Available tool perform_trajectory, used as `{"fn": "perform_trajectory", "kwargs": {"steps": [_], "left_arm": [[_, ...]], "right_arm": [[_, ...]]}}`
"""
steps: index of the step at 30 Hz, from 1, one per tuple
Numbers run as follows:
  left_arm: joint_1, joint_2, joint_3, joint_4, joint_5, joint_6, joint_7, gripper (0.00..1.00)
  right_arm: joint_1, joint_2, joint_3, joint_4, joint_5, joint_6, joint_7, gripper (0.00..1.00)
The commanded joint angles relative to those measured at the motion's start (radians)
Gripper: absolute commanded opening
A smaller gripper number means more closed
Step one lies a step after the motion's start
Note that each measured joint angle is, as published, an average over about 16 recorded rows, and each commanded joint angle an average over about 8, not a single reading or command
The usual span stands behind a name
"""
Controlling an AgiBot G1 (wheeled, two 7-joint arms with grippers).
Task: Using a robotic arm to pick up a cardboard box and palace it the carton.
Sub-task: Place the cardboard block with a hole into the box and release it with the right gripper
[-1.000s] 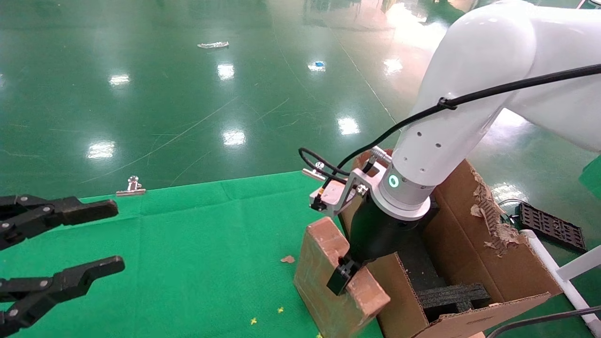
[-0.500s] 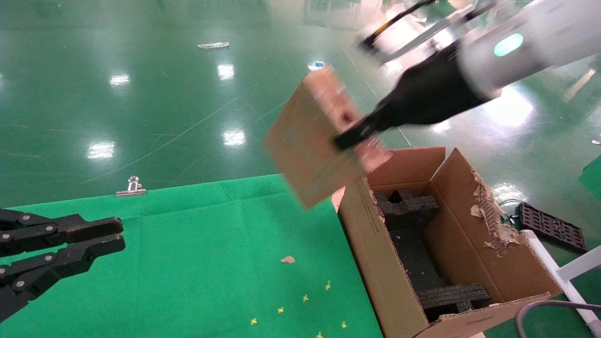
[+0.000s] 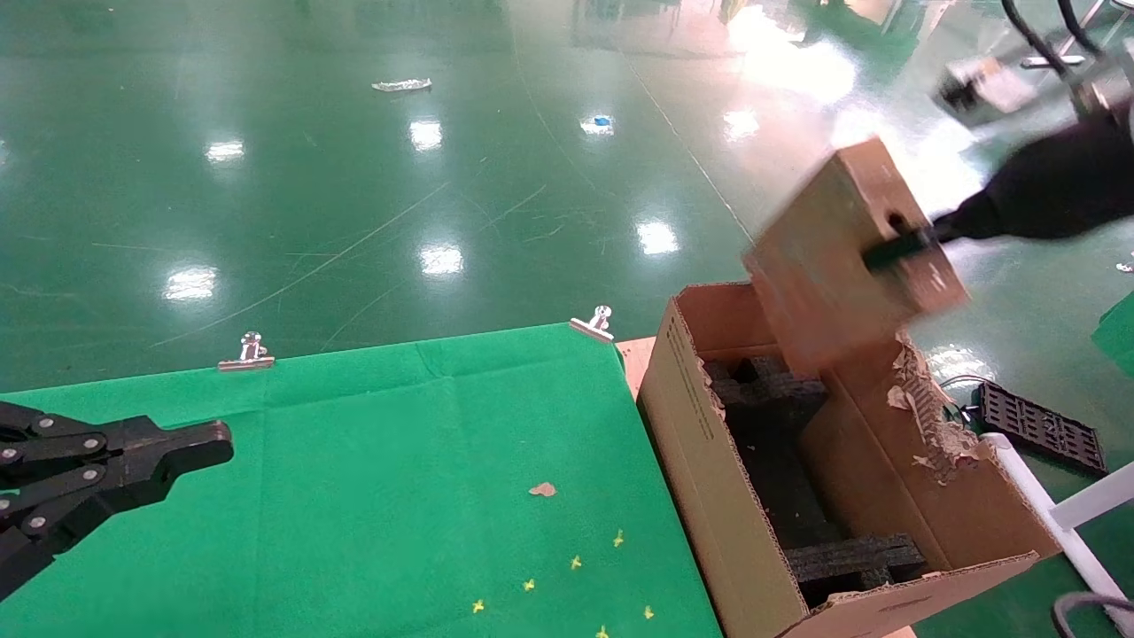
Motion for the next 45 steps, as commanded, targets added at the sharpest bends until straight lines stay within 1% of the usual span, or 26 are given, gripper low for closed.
{"fn": "perform_trajectory", "kwargs": {"steps": [1, 2, 3, 11, 23, 35, 44, 45], "left_arm": [[0.0, 0.0, 0.0, 0.0, 0.0, 0.0, 0.0, 0.87], [0.0, 0.0, 0.0, 0.0, 0.0, 0.0, 0.0, 0.96], [0.0, 0.0, 0.0, 0.0, 0.0, 0.0, 0.0, 1.0], [0.0, 0.0, 0.001, 0.0, -0.001, 0.0, 0.0, 1.0], [0.0, -0.001, 0.001, 0.0, -0.001, -0.001, 0.001, 1.0], [0.0, -0.001, 0.002, 0.0, -0.002, -0.001, 0.001, 1.0], [-0.001, -0.001, 0.003, 0.0, -0.002, -0.001, 0.001, 1.0], [-0.001, -0.001, 0.003, 0.0, -0.002, -0.001, 0.001, 1.0]], "right_arm": [[-0.005, 0.018, -0.013, -0.023, -0.016, -0.016, 0.003, 0.0], [-0.015, 0.022, -0.019, -0.037, -0.018, -0.018, 0.002, 0.0], [-0.027, 0.026, -0.025, -0.051, -0.018, -0.02, 0.001, 0.0], [-0.132, 0.018, -0.063, -0.181, -0.017, 0.002, -0.028, 0.0], [-0.286, -0.064, -0.091, -0.379, 0.001, 0.065, -0.085, 0.0], [-0.495, -0.19, -0.092, -0.582, 0.044, 0.184, -0.125, 0.0], [-0.644, -0.266, -0.054, -0.722, 0.119, 0.284, -0.163, 0.0], [-0.655, -0.273, -0.05, -0.735, 0.126, 0.29, -0.169, 0.02]]}}
